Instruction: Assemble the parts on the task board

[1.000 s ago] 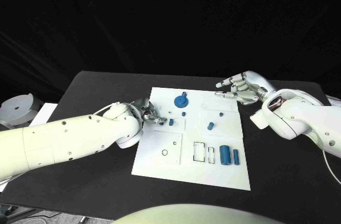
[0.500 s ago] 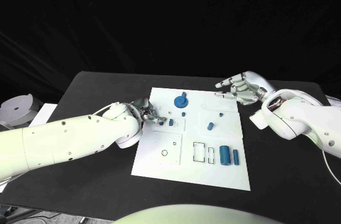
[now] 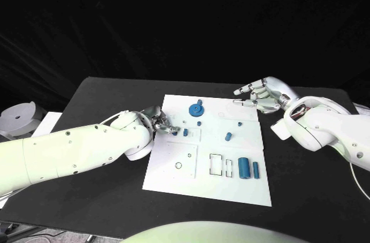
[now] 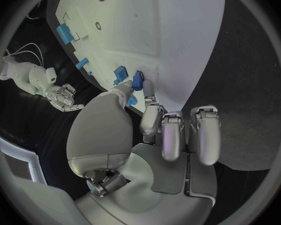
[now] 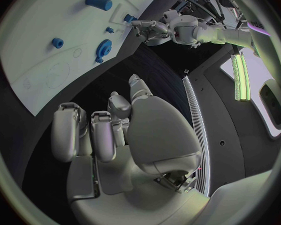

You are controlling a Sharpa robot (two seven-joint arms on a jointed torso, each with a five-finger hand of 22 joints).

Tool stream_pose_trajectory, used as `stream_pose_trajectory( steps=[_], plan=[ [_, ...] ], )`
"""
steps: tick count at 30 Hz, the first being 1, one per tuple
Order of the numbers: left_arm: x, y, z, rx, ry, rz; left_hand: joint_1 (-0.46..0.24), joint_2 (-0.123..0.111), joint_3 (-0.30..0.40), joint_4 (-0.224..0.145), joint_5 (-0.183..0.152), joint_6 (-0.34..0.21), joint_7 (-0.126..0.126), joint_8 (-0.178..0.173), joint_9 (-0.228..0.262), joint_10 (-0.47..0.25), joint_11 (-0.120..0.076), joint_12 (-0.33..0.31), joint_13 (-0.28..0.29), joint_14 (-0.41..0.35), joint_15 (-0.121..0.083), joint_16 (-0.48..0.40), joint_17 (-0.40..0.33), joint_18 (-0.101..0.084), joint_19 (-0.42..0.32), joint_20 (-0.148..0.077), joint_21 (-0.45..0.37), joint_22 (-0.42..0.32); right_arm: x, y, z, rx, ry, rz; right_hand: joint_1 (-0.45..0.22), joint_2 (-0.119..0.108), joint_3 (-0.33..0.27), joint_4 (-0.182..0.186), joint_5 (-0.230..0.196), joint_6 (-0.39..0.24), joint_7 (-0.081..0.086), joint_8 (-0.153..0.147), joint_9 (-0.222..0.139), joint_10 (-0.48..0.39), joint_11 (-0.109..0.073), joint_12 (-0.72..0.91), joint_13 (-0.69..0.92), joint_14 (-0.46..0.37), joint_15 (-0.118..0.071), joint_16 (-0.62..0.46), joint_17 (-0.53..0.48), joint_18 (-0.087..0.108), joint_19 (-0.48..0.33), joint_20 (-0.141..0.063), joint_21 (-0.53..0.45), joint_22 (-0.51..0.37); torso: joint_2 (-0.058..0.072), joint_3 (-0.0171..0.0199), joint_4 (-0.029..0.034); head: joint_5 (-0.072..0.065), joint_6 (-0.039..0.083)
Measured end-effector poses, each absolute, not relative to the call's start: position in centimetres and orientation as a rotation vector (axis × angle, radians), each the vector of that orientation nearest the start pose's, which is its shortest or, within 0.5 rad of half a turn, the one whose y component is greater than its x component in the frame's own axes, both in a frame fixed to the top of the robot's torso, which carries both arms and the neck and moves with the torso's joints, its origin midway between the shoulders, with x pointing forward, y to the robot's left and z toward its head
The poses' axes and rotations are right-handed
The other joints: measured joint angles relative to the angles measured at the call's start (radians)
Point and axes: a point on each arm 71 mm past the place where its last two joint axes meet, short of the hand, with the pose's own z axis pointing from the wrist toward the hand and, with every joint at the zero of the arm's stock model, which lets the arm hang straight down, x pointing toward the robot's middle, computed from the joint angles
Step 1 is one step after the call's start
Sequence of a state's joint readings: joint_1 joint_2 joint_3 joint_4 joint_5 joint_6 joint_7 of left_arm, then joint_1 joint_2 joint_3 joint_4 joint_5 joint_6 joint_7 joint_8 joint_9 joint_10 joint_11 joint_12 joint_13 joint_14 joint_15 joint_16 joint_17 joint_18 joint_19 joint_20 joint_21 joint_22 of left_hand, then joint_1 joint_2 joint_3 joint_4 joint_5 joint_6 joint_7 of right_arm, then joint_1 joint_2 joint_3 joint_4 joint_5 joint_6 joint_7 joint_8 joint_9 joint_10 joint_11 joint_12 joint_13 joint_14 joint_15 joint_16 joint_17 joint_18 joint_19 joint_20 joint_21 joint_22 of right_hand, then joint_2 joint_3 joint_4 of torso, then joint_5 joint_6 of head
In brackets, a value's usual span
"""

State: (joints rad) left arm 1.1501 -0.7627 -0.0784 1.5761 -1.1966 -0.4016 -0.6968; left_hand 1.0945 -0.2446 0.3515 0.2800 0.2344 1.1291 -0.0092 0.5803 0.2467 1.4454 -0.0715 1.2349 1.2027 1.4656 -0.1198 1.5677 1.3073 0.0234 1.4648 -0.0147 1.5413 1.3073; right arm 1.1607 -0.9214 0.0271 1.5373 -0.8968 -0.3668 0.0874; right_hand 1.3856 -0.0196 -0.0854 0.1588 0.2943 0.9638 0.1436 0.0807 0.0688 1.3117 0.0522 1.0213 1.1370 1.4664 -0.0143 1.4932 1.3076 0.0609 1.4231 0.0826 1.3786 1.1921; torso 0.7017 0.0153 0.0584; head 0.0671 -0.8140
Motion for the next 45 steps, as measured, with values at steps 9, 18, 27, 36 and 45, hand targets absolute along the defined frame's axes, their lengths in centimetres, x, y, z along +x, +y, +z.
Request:
stream_pose_trajectory(
  steps=[9,18,27,36,45],
  plan=[
    [46.26,18.30,-23.59,-0.443,1.965,-0.332,0.007,0.001,-0.003,0.003,0.000,0.000,0.000,0.000,-0.001,0.000,0.000,0.000,-0.002,0.000,0.000,0.000,0.000,0.000,0.000,0.000,0.000,0.000,48.52,-23.77,-17.34,0.371,1.627,0.992,0.000,0.000,0.000,0.000,0.000,0.000,0.000,0.000,0.000,0.000,0.000,0.000,0.000,0.000,0.000,0.000,0.000,0.000,0.000,0.000,0.000,0.000,0.000,0.0003,0.0000,0.001,0.000],
    [46.25,18.22,-23.51,-0.415,1.959,-0.326,0.007,0.001,-0.007,0.007,0.000,0.000,0.000,0.000,-0.002,0.000,0.000,0.000,-0.002,0.000,0.000,0.000,0.000,0.000,0.000,0.000,0.000,0.000,48.52,-23.77,-17.34,0.371,1.627,0.992,0.000,0.000,0.000,0.000,0.000,0.000,0.000,0.000,0.000,0.000,0.000,0.000,0.000,0.000,0.000,0.000,0.000,0.000,0.000,0.000,0.000,0.000,0.000,0.0002,-0.0006,0.002,0.000],
    [46.32,18.04,-23.42,-0.391,1.945,-0.321,0.007,0.001,-0.007,0.007,0.000,0.000,0.000,0.000,-0.002,0.000,0.000,0.000,-0.002,0.000,0.000,0.000,0.001,0.000,0.000,0.000,0.000,0.000,48.52,-23.77,-17.34,0.371,1.627,0.992,0.000,0.000,0.000,0.000,0.000,0.000,0.000,0.000,0.000,0.000,0.000,0.000,0.000,0.000,0.000,0.000,0.000,0.000,0.000,0.000,0.000,0.000,0.000,0.0003,-0.0001,0.002,0.002],
    [46.42,17.80,-23.27,-0.358,1.924,-0.315,0.007,0.001,-0.010,0.004,0.000,0.000,0.000,0.000,-0.002,0.000,0.000,0.000,-0.002,0.000,0.000,0.000,0.001,0.000,0.000,0.000,0.000,0.000,48.52,-23.75,-17.34,0.371,1.627,0.993,0.000,0.000,-0.003,-0.003,0.000,0.000,0.000,0.000,0.000,-0.004,0.004,0.000,-0.001,0.000,0.000,0.000,0.001,0.000,0.000,0.000,0.000,0.000,0.000,0.0003,0.0003,0.002,0.001],
    [46.47,17.77,-23.15,-0.331,1.910,-0.306,0.007,0.001,-0.010,0.004,0.000,0.000,0.000,0.000,-0.002,0.000,0.000,0.000,-0.002,0.000,0.000,0.000,0.001,0.000,0.000,0.000,0.004,0.000,48.51,-23.78,-17.33,0.371,1.626,0.992,0.000,0.000,-0.003,-0.003,0.000,0.000,0.000,0.000,0.000,-0.004,0.004,0.000,-0.001,0.000,0.000,0.000,0.000,0.000,0.000,0.000,0.000,0.000,0.000,0.0004,0.0000,0.002,0.000]
  ],
)
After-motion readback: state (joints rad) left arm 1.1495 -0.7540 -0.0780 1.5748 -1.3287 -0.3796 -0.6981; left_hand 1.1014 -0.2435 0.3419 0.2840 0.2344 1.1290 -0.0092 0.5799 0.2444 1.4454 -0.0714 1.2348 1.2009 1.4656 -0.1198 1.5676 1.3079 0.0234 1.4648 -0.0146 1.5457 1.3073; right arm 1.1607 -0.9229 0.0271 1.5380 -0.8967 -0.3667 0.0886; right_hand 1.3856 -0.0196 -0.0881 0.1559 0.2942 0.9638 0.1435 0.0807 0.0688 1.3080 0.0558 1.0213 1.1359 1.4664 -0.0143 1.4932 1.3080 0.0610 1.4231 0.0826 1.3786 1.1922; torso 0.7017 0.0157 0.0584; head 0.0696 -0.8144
